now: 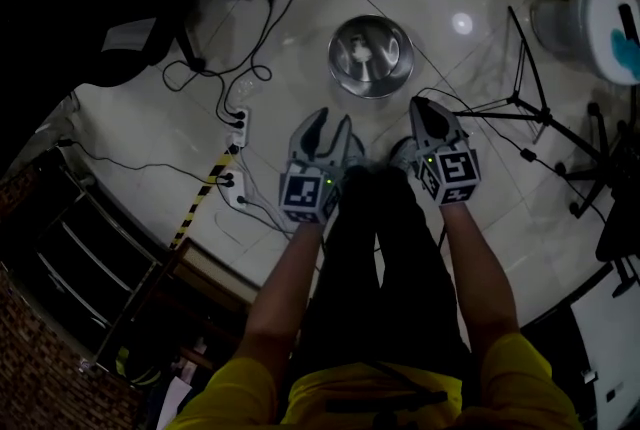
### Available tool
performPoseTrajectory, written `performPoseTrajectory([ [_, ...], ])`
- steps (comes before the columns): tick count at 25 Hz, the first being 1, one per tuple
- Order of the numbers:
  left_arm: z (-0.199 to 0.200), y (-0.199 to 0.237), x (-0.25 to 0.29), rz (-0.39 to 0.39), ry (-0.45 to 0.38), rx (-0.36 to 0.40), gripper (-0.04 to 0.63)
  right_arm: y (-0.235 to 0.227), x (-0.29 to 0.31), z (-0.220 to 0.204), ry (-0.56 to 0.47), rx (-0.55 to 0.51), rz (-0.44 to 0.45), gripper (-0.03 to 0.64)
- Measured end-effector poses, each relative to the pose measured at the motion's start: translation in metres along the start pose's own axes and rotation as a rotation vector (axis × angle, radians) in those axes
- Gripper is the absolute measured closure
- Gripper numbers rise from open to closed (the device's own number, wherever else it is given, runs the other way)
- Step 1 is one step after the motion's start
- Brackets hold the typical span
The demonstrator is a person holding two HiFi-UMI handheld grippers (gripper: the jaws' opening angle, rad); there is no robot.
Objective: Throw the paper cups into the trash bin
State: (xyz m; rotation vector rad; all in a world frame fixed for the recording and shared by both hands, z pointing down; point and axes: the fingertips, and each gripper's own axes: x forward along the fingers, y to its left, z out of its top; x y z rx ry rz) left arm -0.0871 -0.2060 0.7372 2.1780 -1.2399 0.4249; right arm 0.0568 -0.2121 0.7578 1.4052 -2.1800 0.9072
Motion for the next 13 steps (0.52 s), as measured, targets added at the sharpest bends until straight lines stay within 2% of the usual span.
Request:
performPoseTrajectory([
  [3,-0.001,0.002,0.006,0.017,0.008,0.029,0.426,0.001,0.004,-0.003,0.010,-0.008,0.000,0.614],
  [13,-0.010,0.022,0.015,0.071,0.041,0.040,0.426,-0.001,0.025,-0.002,0.028,-0.006,-0.014,0.614],
])
